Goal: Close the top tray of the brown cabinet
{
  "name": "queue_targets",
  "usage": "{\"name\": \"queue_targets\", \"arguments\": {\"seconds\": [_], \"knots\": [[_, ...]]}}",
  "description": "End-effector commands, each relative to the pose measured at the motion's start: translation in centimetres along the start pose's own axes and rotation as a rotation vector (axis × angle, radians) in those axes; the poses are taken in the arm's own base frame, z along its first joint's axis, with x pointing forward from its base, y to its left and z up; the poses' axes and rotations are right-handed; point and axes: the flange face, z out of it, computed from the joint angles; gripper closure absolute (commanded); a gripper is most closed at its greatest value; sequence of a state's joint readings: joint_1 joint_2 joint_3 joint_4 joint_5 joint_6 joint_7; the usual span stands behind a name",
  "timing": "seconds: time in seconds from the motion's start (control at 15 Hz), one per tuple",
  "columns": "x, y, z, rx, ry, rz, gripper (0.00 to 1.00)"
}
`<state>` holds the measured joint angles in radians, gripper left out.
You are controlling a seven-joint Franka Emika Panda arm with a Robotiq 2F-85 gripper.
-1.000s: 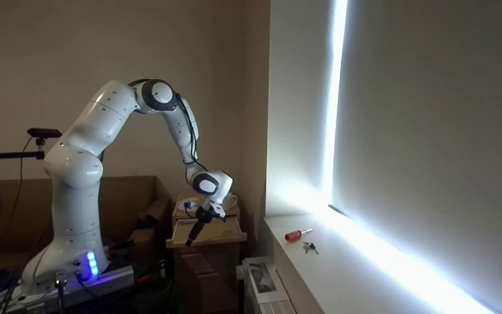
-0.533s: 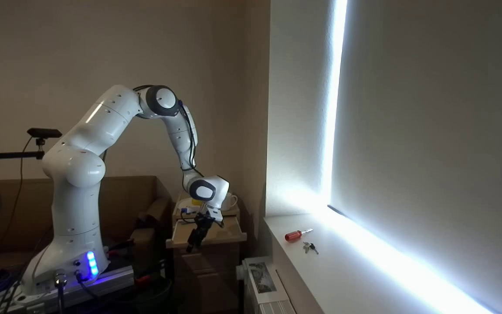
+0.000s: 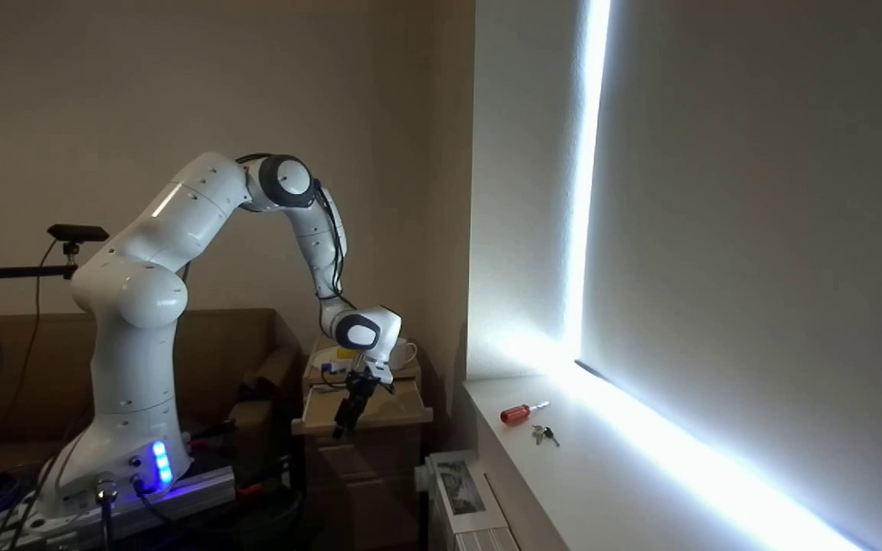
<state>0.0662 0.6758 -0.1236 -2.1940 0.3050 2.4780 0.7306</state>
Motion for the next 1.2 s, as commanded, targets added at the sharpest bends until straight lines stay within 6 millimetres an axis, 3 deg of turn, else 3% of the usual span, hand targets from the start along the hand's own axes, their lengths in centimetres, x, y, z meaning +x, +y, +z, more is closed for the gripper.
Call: {"name": "queue_targets", "arguments": {"seconds": [0.0,0.33,0.4,0.47,0.53,0.67,1.13], "knots": [[-0.1,-2.4,-0.1,-0.005,0.045,-0.026,0.00],[-0.6,-5.8,-0.2,-0.009,0.035,-0.146,0.00],[-0.7,-4.3,-0.5,-0.008,0.057,-0.090,0.00],[-0.8,-4.8,-0.5,-0.005,0.058,-0.095,0.00],[-0.8,-4.8,-0.4,-0.006,0.058,-0.094,0.07],[-1.4,-5.3,-1.1,0.015,0.062,-0.110,0.04],[-6.8,-9.5,-5.6,0.081,0.154,-0.243,0.00]]}}
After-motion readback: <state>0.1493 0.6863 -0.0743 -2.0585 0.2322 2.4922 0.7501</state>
